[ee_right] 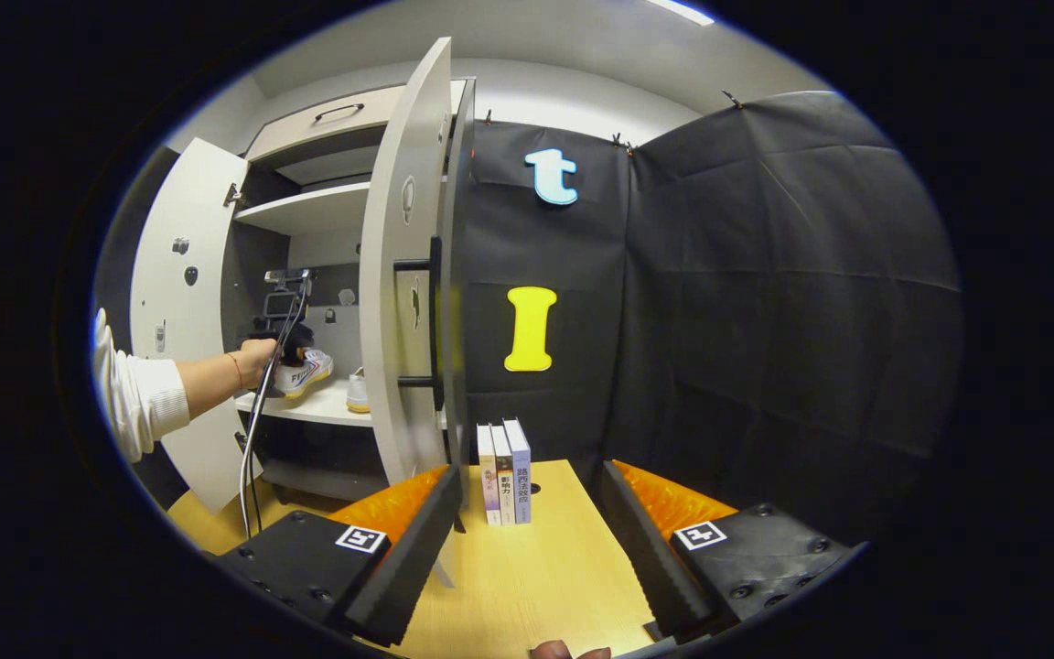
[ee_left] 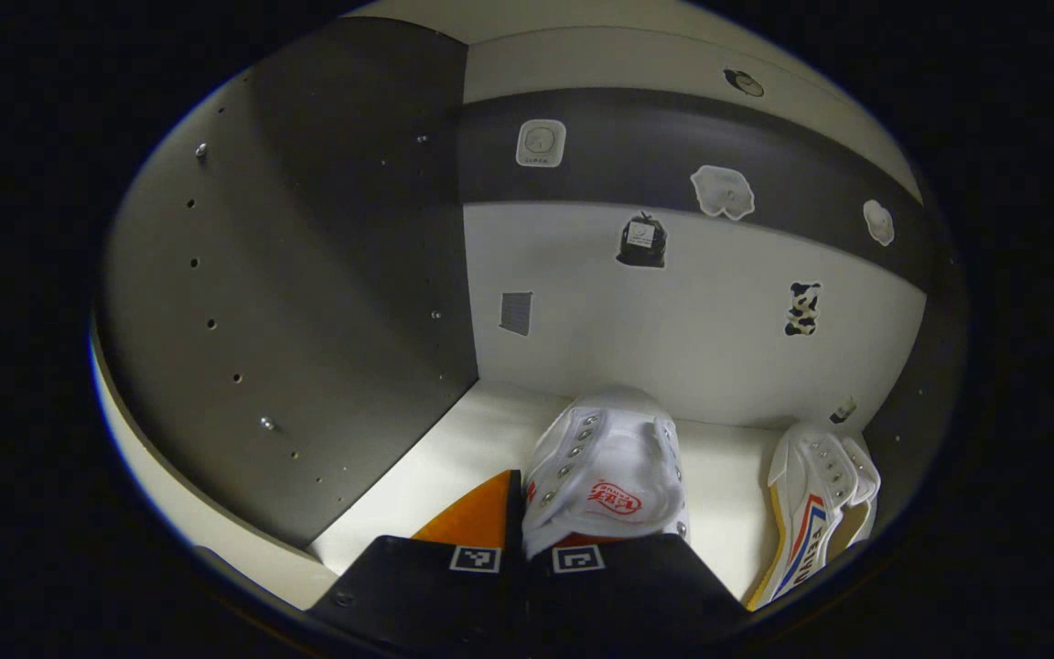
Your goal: Grab one shoe with the right hand and put it into the shoe cabinet, grab the other shoe with the left hand and put it into the shoe cabinet; then close the right door with the right hand and the left door with the left hand.
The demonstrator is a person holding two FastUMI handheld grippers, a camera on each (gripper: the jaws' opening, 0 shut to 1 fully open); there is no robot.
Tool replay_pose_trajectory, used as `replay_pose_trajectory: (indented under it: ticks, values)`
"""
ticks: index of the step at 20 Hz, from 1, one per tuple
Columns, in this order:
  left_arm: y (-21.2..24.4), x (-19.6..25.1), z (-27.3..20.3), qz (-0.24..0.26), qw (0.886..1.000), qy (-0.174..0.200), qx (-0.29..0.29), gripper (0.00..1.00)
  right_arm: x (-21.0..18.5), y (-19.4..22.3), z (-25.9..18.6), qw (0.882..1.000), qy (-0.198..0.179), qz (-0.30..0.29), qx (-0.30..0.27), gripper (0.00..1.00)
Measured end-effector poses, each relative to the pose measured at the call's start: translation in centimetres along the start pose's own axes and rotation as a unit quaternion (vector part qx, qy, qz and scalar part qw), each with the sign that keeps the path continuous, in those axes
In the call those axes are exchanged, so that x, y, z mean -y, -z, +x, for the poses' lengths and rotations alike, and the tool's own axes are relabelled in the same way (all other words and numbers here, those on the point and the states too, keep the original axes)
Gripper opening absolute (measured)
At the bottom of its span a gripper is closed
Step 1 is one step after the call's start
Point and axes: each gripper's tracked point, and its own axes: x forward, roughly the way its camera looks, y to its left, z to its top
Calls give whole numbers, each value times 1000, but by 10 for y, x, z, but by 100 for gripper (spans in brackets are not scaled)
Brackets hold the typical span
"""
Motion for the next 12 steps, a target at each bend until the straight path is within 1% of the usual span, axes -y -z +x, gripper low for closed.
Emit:
replay_pose_trajectory:
  ticks: [3,8,10,12]
  values:
    - [5,3,8,0,1000,-2,-6,6,4,1,-4,1000,9,-3,-1,98]
    - [20,-1,14,-5,1000,-12,-29,6,4,0,-12,1000,14,-1,-1,98]
    - [23,-2,13,2,1000,-11,-29,9,6,1,-15,1000,15,1,0,98]
    - [21,1,9,5,1000,1,-26,14,6,3,-19,1000,16,3,-2,98]
